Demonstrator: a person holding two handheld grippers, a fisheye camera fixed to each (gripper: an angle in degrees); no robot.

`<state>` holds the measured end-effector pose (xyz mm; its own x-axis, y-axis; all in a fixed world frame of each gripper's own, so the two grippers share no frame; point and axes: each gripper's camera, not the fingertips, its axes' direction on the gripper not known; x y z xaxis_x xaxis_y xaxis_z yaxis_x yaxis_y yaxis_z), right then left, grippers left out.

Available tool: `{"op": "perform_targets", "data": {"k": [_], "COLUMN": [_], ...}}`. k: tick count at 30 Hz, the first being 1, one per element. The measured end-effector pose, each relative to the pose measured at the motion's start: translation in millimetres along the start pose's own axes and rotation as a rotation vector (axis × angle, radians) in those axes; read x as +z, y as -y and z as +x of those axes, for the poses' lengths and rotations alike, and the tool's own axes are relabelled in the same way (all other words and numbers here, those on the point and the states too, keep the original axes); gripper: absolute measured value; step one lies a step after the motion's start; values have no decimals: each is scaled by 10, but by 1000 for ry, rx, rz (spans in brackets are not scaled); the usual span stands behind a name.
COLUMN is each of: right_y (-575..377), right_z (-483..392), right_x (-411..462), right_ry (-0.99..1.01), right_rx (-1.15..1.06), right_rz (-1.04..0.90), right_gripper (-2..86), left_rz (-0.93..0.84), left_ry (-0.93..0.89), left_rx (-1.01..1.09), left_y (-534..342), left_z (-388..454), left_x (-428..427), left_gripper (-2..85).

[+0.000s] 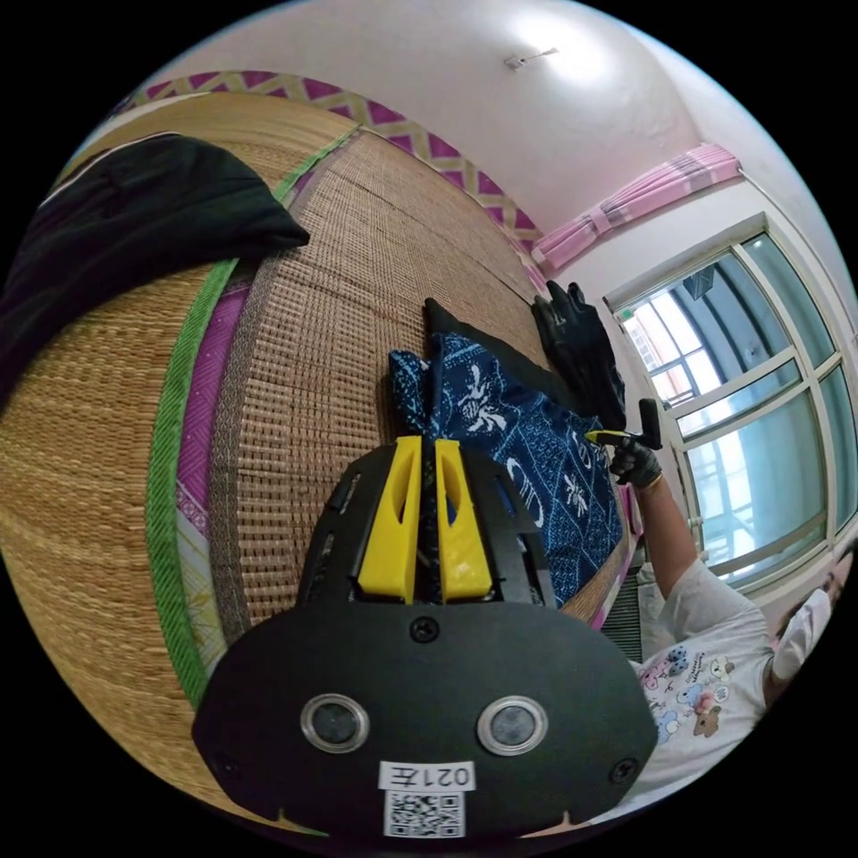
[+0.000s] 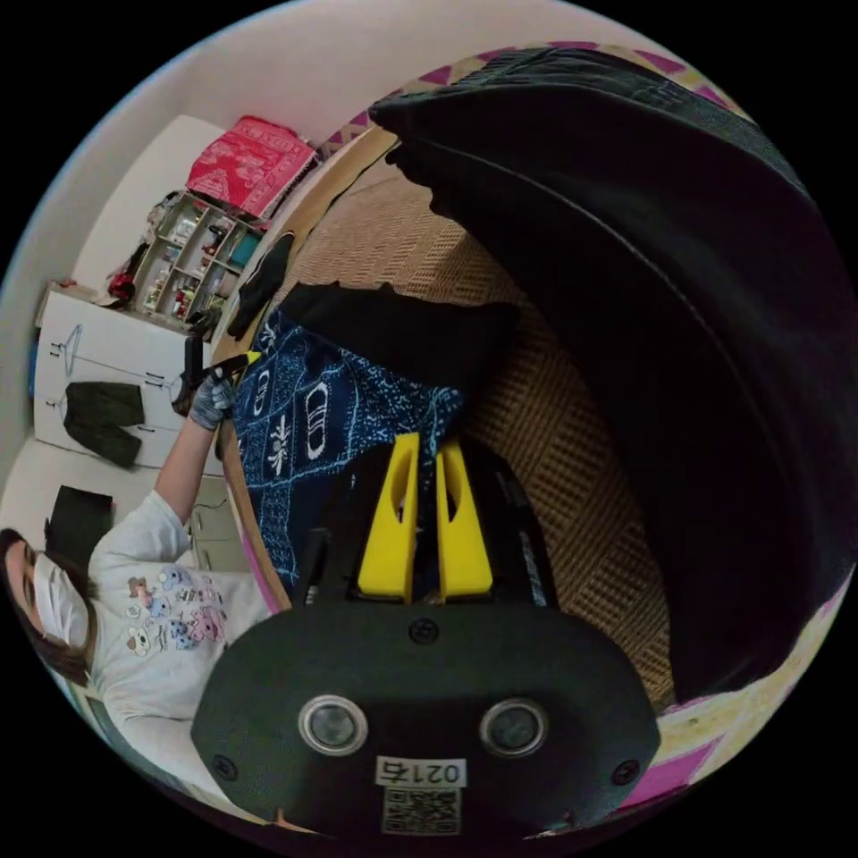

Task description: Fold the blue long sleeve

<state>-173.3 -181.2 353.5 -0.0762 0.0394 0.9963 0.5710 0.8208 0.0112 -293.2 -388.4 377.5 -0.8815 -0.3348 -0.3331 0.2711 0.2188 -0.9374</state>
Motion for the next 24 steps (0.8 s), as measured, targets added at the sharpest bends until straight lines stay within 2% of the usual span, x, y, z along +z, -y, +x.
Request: {"op": "perform_targets", "data": {"k": [7,10,12,14,17,21,24], "right_y": [452,596,568,437,336,250,149], "right_z": [-292,-266,-230,-142,36,197,264], "right_x": [-310,-120,-139,-309,-348,-315,-289], "right_ry": [-112,-160,-194,-58,91,193,272], "right_rx": [-20,22,52,83,135,203,225], "right_rz": [100,11,23,144,213,294,349], "right_gripper": [19,46,85,104,105,80,37], "left_rz": [81,25,90,151,127,19,-63], "left_ry": [53,73,43,26,11,-23,-5], "left_rx": [8,-30,-48,-33,6,28,26], "left_y": [214,191,146,142,318,706,883], "left_z": [65,-71,-126,-124,-57,93,189], "left_x": [-148,-65,-217,-388,-433,-133,126], "left_gripper": [-2,24,44,53,81,120,112]}}
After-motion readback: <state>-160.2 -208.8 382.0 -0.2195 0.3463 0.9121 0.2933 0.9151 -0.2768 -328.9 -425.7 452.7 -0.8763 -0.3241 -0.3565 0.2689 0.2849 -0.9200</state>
